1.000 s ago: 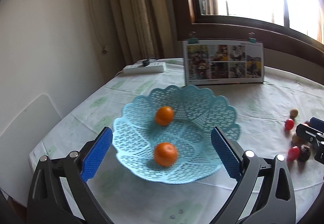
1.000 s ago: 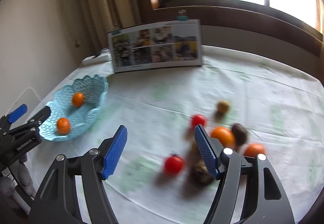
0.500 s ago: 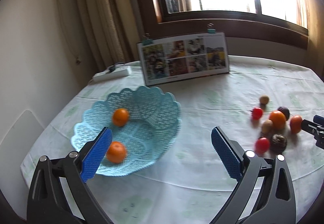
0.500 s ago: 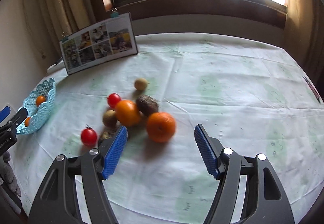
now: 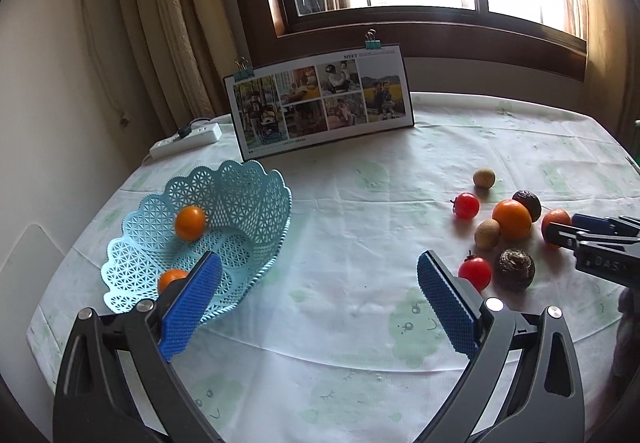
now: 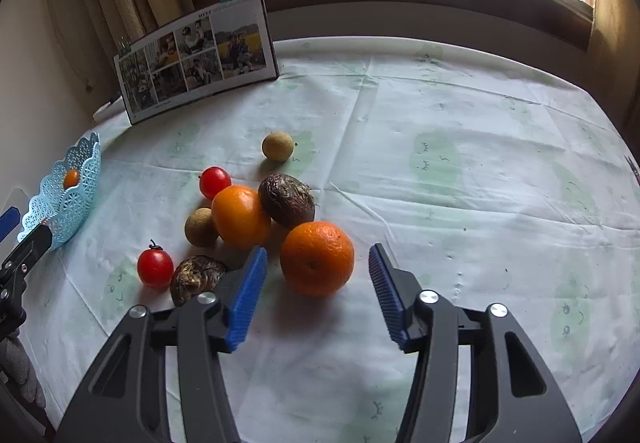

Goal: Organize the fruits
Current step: 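Move both open grippers back over the remaining fruit, then grasp the red tomato with the left gripper while the right gripper grasps an orange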

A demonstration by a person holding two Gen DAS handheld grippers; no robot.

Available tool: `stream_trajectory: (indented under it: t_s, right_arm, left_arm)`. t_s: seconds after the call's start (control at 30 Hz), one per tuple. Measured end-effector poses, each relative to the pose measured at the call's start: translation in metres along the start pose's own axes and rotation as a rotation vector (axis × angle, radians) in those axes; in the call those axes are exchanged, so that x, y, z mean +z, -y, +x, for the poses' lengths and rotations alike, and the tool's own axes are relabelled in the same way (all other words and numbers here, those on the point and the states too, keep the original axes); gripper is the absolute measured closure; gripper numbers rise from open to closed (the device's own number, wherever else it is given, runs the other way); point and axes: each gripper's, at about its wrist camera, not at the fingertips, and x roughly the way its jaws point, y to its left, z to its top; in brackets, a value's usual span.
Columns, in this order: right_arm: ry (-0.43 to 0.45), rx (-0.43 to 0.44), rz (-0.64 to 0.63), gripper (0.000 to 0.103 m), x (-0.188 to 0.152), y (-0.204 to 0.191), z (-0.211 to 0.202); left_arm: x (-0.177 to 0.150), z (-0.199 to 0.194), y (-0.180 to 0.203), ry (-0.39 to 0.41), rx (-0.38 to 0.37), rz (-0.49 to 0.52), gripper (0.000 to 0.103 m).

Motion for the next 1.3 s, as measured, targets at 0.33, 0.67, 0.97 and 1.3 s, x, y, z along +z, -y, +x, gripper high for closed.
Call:
stream_trajectory:
  t_s: [0.33, 0.67, 0.97, 1.3]
  right_arm:
    - [0.015, 0.016, 0.022, 0.064, -0.002, 0.003, -0.008]
    - [0.031, 0.014, 0.068, 0.064, -0.012, 0.021, -0.017]
    - [0.035, 0.038, 0.073, 0.064, -0.013, 0.022, -0.017]
    - [0.039, 0.038, 0.073, 0.064, -0.013, 0.022, -0.017]
  left_arm:
    - [-0.002, 0.007, 0.021, -0.02, -0.056, 0.04, 0.003]
    - [-0.005, 0.02, 0.062, -0.056, -0.177, 0.125, 0.02]
    - [-0.009, 0.041, 0.075, -0.145, -0.317, 0.097, 0.046]
    - [-0.013, 0.058, 0.077, -0.211, -0.411, 0.048, 0.074]
